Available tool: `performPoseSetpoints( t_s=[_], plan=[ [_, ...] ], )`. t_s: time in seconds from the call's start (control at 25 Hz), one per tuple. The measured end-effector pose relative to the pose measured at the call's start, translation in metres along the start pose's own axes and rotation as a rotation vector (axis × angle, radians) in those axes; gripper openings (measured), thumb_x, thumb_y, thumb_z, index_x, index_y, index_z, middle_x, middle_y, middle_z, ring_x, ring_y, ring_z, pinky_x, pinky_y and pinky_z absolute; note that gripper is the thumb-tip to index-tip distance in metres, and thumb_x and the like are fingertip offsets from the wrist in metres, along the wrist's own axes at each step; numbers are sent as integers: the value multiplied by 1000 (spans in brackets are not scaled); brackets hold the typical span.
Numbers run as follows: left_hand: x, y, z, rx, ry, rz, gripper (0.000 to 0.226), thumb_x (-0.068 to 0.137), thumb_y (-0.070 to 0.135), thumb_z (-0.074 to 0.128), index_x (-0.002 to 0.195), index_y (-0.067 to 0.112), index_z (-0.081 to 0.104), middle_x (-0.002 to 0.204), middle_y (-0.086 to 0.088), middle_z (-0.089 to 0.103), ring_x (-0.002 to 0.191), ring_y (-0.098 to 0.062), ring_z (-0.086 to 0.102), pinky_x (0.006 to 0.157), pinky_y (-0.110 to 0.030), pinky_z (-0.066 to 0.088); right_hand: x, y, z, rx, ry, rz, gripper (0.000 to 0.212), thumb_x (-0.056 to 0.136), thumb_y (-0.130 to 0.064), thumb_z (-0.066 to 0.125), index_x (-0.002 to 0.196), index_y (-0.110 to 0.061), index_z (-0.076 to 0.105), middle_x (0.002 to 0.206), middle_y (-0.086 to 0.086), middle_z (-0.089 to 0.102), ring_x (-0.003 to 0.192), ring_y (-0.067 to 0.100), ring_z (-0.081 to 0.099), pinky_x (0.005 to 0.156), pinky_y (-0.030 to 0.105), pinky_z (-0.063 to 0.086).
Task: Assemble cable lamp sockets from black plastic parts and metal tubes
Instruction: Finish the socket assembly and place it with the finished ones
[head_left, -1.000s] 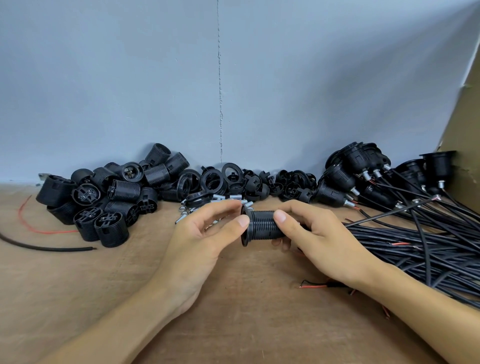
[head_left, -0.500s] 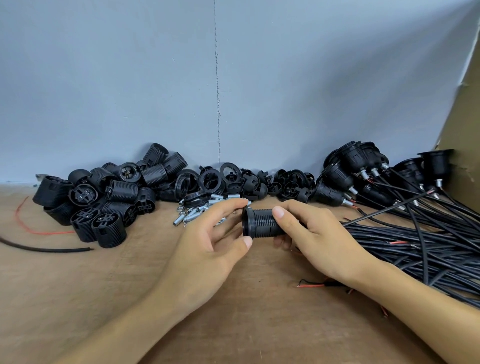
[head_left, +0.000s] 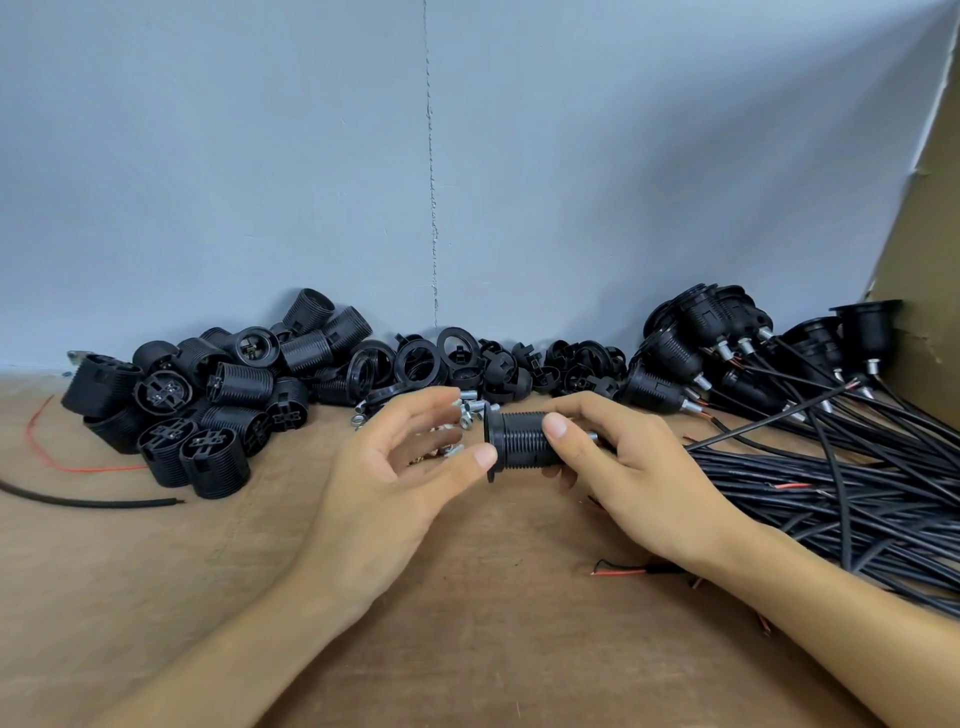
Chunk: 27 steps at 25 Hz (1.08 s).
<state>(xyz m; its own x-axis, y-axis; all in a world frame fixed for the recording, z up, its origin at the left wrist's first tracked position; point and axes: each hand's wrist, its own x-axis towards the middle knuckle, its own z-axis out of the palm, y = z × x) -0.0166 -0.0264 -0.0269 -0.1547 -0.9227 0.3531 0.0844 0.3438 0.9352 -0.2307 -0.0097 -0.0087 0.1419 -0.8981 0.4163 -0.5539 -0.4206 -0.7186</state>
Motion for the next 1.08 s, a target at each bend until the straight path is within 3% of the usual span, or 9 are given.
performPoseSetpoints(
  t_s=[0.12, 0.24, 0.44, 0.6, 0.72, 0.8, 0.96, 1.08],
  plan=[
    [-1, 0, 1, -2, -40, -62, 54, 67, 29, 81, 119, 30, 69, 109, 5, 78, 100, -13, 74, 80, -13, 54, 0, 0, -1, -23, 7, 6, 33, 92, -59, 46, 109, -38, 65, 76, -12, 71, 66, 34, 63, 62, 42, 51],
    [-2, 0, 1, 50, -97, -85, 51, 80, 10, 80, 123, 33, 66, 109, 8, 78, 99, -12, 75, 79, -12, 53, 0, 1, -2, -33, 23, 5, 34, 92, -59, 46, 109, -37, 66, 76, -14, 71, 62, 23, 63, 57, 24, 47],
    [-3, -2, 6, 113, -158, -93, 67, 86, -18, 64, 128, 34, 59, 119, 14, 74, 106, -6, 71, 84, -13, 52, 1, 2, 0, -63, -8, -25, 32, 95, -61, 47, 111, -40, 65, 78, -12, 72, 65, 31, 65, 65, 42, 53],
    [-3, 2, 11, 73, -137, -38, 73, 82, -27, 56, 130, 27, 59, 129, 21, 68, 120, 6, 61, 93, -6, 46, 1, 4, 1, -146, 20, -40, 21, 94, -60, 48, 103, -49, 63, 77, -27, 69, 60, 8, 64, 61, 16, 46],
    [-5, 5, 11, 56, -103, -3, 64, 84, -22, 59, 123, 29, 65, 125, 19, 70, 123, 3, 61, 102, -12, 45, 2, 8, 1, -153, 77, -19, 32, 91, -63, 45, 107, -44, 64, 79, -27, 68, 63, 10, 64, 66, 23, 49],
    [-6, 7, 11, 80, -81, 12, 56, 86, -14, 64, 116, 33, 69, 122, 20, 72, 122, 2, 61, 103, -19, 47, 2, 9, 1, -160, 108, -14, 39, 90, -64, 45, 110, -39, 65, 75, -15, 69, 61, 14, 63, 67, 29, 49],
    [-5, 9, 8, 57, -59, -25, 33, 79, 19, 71, 102, 41, 73, 109, 13, 77, 104, 1, 69, 88, -12, 48, 2, 8, 1, -173, 165, -39, 39, 89, -64, 46, 112, -38, 64, 65, -1, 66, 47, 14, 52, 54, 23, 42],
    [-5, 5, 11, 87, -61, -95, 21, 86, 39, 67, 105, 33, 72, 99, 8, 79, 105, -3, 68, 101, -34, 47, 2, 6, -1, -125, 197, -80, 35, 93, -64, 48, 113, -37, 62, 72, 1, 68, 50, 22, 54, 57, 29, 46]
  ],
)
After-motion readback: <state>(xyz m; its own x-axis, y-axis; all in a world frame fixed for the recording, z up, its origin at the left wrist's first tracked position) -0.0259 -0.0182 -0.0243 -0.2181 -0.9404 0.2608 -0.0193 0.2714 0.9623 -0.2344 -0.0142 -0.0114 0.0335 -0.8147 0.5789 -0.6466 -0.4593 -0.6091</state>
